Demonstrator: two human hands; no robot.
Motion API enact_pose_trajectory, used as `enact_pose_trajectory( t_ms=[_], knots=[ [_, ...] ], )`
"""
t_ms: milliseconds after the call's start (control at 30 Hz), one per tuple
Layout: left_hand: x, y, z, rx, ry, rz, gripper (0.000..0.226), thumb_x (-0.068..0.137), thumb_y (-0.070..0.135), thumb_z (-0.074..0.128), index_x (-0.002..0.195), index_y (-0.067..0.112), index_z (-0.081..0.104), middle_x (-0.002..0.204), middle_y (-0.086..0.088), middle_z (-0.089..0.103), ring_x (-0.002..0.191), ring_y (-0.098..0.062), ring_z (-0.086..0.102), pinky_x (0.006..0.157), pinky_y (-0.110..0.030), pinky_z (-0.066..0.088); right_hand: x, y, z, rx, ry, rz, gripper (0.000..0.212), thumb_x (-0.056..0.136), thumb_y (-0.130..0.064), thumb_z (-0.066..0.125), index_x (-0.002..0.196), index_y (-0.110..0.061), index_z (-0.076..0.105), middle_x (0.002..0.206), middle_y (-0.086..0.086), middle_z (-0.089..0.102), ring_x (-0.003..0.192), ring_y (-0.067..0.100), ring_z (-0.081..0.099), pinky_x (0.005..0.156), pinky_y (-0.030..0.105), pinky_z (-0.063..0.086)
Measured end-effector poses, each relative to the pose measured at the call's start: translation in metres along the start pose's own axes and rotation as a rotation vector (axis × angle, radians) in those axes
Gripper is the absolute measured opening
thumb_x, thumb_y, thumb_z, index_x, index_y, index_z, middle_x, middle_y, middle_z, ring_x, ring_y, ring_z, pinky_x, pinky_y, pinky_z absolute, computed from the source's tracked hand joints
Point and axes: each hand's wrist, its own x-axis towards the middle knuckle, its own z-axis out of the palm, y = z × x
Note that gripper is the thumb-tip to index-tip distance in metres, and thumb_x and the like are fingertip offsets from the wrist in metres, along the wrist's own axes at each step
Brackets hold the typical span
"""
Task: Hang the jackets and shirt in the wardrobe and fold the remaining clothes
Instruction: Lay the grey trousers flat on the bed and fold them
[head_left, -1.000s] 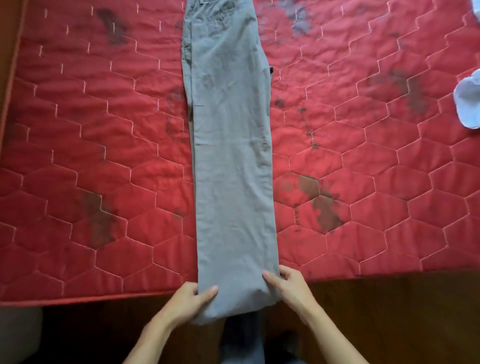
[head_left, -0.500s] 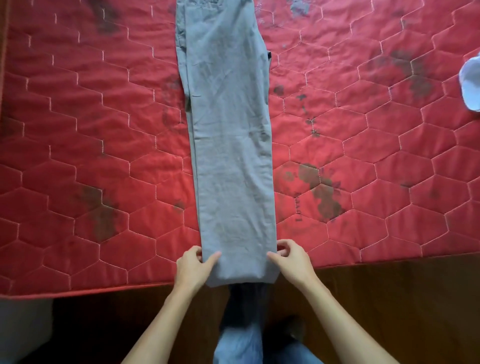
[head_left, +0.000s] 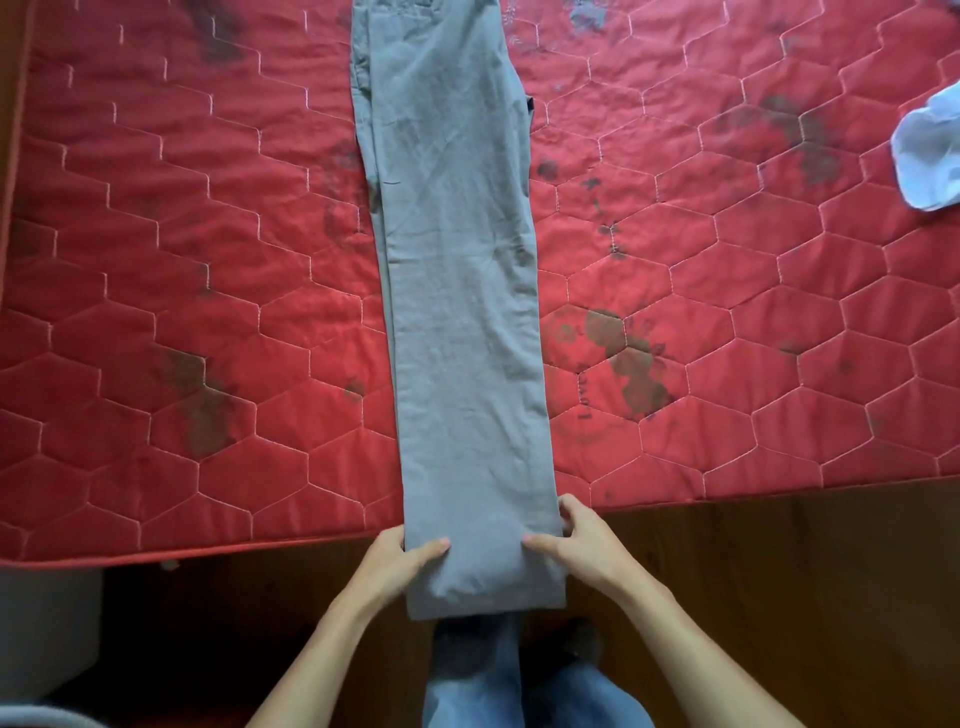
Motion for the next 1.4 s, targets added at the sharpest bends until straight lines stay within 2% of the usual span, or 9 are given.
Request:
enact_pose_trajectory(
  t_ms=[200, 300, 467, 633, 733, 867, 967, 1233, 1400],
  knots=[
    [-0.042, -0.027, 0.015, 0.022, -0.007, 0.019, 0.012, 0.098, 0.015, 0.061, 0.109, 0.015, 0.066, 0.097, -0.010, 0.076, 0.064, -0.013, 0.071, 0.051, -0.019, 0.050, -0.035, 0.031, 0.012, 0.069, 0.030, -0.079, 0.084, 0.090, -0.031, 0.067, 0.154, -0.037, 0.014, 0.098, -0.001, 0.077, 0.092, 0.009, 0.072, 0.093, 0.038, 0.054],
    [-0.066, -0.033, 0.023, -0.020, 0.038, 0.061, 0.012, 0.100, 0.020, 0.058, 0.112, 0.021, 0.058, 0.081, -0.008, 0.076, 0.054, -0.016, 0.065, 0.045, -0.019, 0.038, -0.052, 0.037, 0.014, 0.108, 0.086, -0.154, 0.086, 0.095, -0.028, 0.062, 0.150, -0.055, 0.001, 0.088, 0.013, 0.075, 0.071, 0.012, 0.064, 0.072, 0.031, 0.050],
    [-0.085, -0.011, 0.011, -0.080, 0.098, 0.112, 0.017, 0.099, 0.028, 0.058, 0.105, 0.017, 0.070, 0.079, 0.000, 0.077, 0.063, -0.018, 0.069, 0.047, -0.021, 0.041, -0.063, 0.006, 0.005, 0.096, 0.138, -0.247, 0.064, 0.092, -0.024, 0.063, 0.142, -0.056, 0.038, 0.094, 0.006, 0.076, 0.084, 0.016, 0.070, 0.078, 0.031, 0.054],
    [-0.076, 0.024, -0.004, -0.154, 0.176, 0.117, 0.027, 0.098, 0.027, 0.061, 0.088, 0.007, 0.076, 0.080, -0.005, 0.077, 0.072, -0.013, 0.068, 0.064, -0.030, 0.051, -0.062, -0.037, -0.007, 0.044, 0.153, -0.288, 0.021, 0.095, -0.013, 0.061, 0.093, -0.025, 0.078, 0.096, -0.011, 0.076, 0.085, -0.005, 0.064, 0.073, 0.009, 0.044],
    [-0.063, 0.043, -0.011, -0.272, 0.166, 0.104, 0.024, 0.096, 0.026, 0.062, 0.093, 0.009, 0.079, 0.093, -0.008, 0.078, 0.090, -0.025, 0.073, 0.081, -0.042, 0.056, -0.054, -0.054, -0.014, 0.092, 0.154, -0.255, 0.024, 0.097, -0.015, 0.058, 0.088, -0.020, 0.079, 0.089, -0.008, 0.075, 0.075, -0.006, 0.062, 0.070, 0.012, 0.049],
    [-0.048, 0.069, -0.021, -0.386, 0.113, 0.056, 0.023, 0.096, 0.027, 0.062, 0.101, 0.010, 0.078, 0.098, -0.011, 0.077, 0.084, -0.024, 0.071, 0.065, -0.034, 0.054, -0.039, -0.073, -0.023, 0.319, 0.100, -0.171, 0.036, 0.101, -0.008, 0.038, 0.101, -0.006, 0.074, 0.078, -0.002, 0.076, 0.080, 0.021, 0.074, 0.078, 0.037, 0.058],
    [-0.039, 0.090, -0.030, -0.360, 0.082, 0.040, 0.025, 0.096, 0.026, 0.060, 0.097, 0.007, 0.077, 0.093, -0.016, 0.076, 0.079, -0.023, 0.072, 0.060, -0.031, 0.053, -0.023, -0.093, -0.029, 0.401, 0.097, -0.144, 0.032, 0.096, -0.016, 0.042, 0.105, -0.004, 0.070, 0.088, 0.019, 0.076, 0.085, 0.032, 0.074, 0.072, 0.034, 0.055],
    [0.019, 0.137, -0.062, -0.504, 0.158, 0.060, 0.042, 0.105, 0.036, 0.041, 0.104, 0.006, 0.071, 0.099, -0.012, 0.076, 0.088, -0.025, 0.072, 0.057, -0.030, 0.055, 0.038, -0.146, -0.036, 0.489, 0.124, -0.099, 0.024, 0.103, -0.026, 0.049, 0.110, -0.011, 0.065, 0.101, 0.014, 0.076, 0.082, 0.026, 0.073, 0.061, 0.028, 0.054],
    [0.060, 0.144, -0.065, 0.043, 0.403, 0.236, 0.019, 0.089, 0.016, 0.070, 0.104, 0.024, 0.063, 0.098, 0.002, 0.070, 0.093, -0.018, 0.069, 0.083, -0.035, 0.055, 0.088, -0.151, -0.042, 0.120, 0.268, -0.048, 0.030, 0.093, -0.013, 0.062, 0.123, -0.014, 0.056, 0.086, 0.005, 0.074, 0.071, 0.016, 0.066, 0.068, 0.033, 0.055]
  ],
)
